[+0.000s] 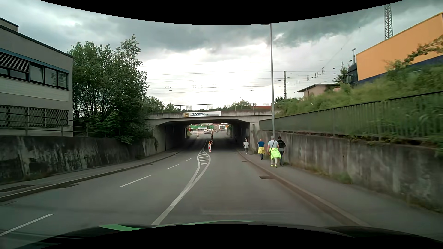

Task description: Follow the waypoints while adhering to traffic rules and regulations

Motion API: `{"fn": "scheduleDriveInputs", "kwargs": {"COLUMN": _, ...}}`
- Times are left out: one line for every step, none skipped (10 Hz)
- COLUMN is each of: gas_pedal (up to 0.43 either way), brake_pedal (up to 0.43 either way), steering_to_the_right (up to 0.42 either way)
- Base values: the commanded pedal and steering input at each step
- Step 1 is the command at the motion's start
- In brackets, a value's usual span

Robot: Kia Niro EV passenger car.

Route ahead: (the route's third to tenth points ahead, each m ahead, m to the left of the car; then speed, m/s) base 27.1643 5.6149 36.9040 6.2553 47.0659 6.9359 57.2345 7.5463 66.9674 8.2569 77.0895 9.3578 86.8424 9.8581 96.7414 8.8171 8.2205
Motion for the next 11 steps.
{"fn": "scheduleDriveInputs", "kwargs": {"gas_pedal": 0.079, "brake_pedal": 0.0, "steering_to_the_right": 0.004}}
{"fn": "scheduleDriveInputs", "kwargs": {"gas_pedal": 0.079, "brake_pedal": 0.0, "steering_to_the_right": 0.002}}
{"fn": "scheduleDriveInputs", "kwargs": {"gas_pedal": 0.067, "brake_pedal": 0.0, "steering_to_the_right": 0.001}}
{"fn": "scheduleDriveInputs", "kwargs": {"gas_pedal": 0.067, "brake_pedal": 0.0, "steering_to_the_right": -0.002}}
{"fn": "scheduleDriveInputs", "kwargs": {"gas_pedal": 0.067, "brake_pedal": 0.0, "steering_to_the_right": -0.005}}
{"fn": "scheduleDriveInputs", "kwargs": {"gas_pedal": 0.059, "brake_pedal": 0.0, "steering_to_the_right": -0.006}}
{"fn": "scheduleDriveInputs", "kwargs": {"gas_pedal": 0.059, "brake_pedal": 0.0, "steering_to_the_right": -0.007}}
{"fn": "scheduleDriveInputs", "kwargs": {"gas_pedal": 0.02, "brake_pedal": 0.0, "steering_to_the_right": -0.007}}
{"fn": "scheduleDriveInputs", "kwargs": {"gas_pedal": 0.008, "brake_pedal": 0.0, "steering_to_the_right": -0.009}}
{"fn": "scheduleDriveInputs", "kwargs": {"gas_pedal": 0.0, "brake_pedal": 0.0, "steering_to_the_right": -0.01}}
{"fn": "scheduleDriveInputs", "kwargs": {"gas_pedal": 0.0, "brake_pedal": 0.0, "steering_to_the_right": -0.01}}
